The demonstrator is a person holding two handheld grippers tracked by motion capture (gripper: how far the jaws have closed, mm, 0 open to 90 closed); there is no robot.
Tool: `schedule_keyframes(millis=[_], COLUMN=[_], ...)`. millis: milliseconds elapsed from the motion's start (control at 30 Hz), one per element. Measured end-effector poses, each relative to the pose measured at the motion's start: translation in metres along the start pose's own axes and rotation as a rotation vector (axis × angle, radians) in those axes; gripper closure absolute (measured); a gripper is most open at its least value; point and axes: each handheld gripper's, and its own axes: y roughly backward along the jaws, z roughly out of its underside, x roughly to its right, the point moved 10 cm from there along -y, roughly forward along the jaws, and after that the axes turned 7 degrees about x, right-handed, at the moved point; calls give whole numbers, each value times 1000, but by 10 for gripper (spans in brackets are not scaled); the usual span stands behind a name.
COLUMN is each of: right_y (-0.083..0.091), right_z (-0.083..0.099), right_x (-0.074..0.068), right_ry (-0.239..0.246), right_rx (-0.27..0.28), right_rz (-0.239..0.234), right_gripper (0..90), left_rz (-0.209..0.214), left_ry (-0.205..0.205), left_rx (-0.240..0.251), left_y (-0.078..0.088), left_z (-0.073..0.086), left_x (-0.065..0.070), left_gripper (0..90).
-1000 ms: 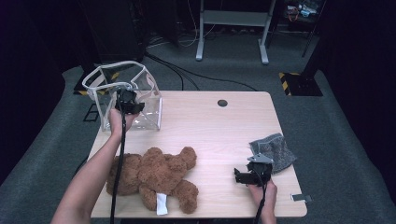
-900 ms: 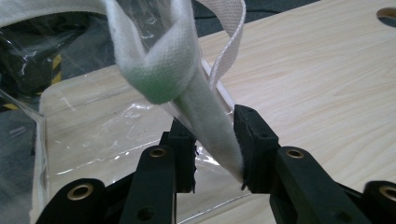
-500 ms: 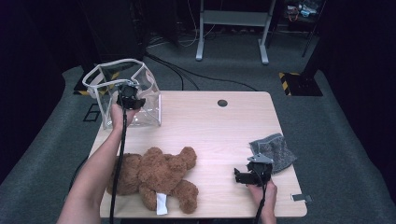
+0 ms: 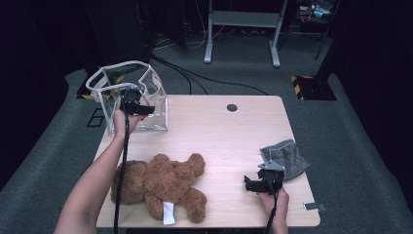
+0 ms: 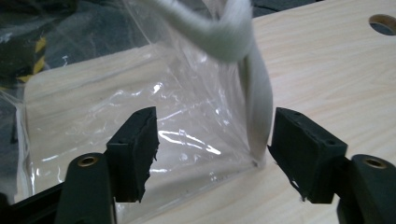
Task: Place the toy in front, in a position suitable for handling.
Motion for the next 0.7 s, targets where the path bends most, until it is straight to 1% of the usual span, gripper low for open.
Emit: schedule_keyframes(millis=[33, 100, 167, 200, 233, 267, 300, 333, 367, 400, 533, 600, 633, 667, 700], right_y=[0, 0, 0, 0, 0, 0, 0, 0, 0, 0, 0, 0, 0, 0, 0], right_z=[0, 0, 0, 0, 0, 0, 0, 0, 0, 0, 0, 0, 0, 0, 0], right_x=[0, 0, 0, 0, 0, 0, 0, 0, 0, 0, 0, 0, 0, 0, 0], right_ry=[-1, -1, -1, -2, -5, -5, -8, -10, -11, -12, -13, -17, -17, -17, -17], right_rx=[0, 0, 0, -1, -1, -1, -3, -2, -3, -3, -3, -4, -4, -4, -4], right_rz=[0, -1, 0, -2, -2, -2, -2, -3, -4, -4, -4, -7, -7, -8, -8], right_gripper=[33, 33, 33, 33, 33, 34, 34, 35, 35, 35, 37, 39, 39, 46, 54], left_rz=[8, 32, 43, 50, 55, 73, 74, 70, 75, 82, 106, 119, 117, 115, 111], left_ry=[-4, 0, -6, -1, -2, 9, 15, 5, -1, 1, 20, 42, 47, 41, 43], left_rx=[1, -3, -6, 5, 3, 7, 22, 23, 25, 31, 29, 35, 39, 42, 49], left_y=[3, 12, 20, 25, 29, 36, 39, 44, 48, 52, 67, 74, 79, 81, 85], left_z=[1, 4, 7, 8, 9, 10, 11, 13, 15, 18, 35, 41, 45, 47, 50], left_x=[0, -1, -2, -2, -2, -2, -2, -2, -2, -2, -3, -5, -6, -7, -7], left_gripper=[280, 256, 228, 221, 218, 201, 193, 190, 184, 179, 152, 147, 146, 139, 127])
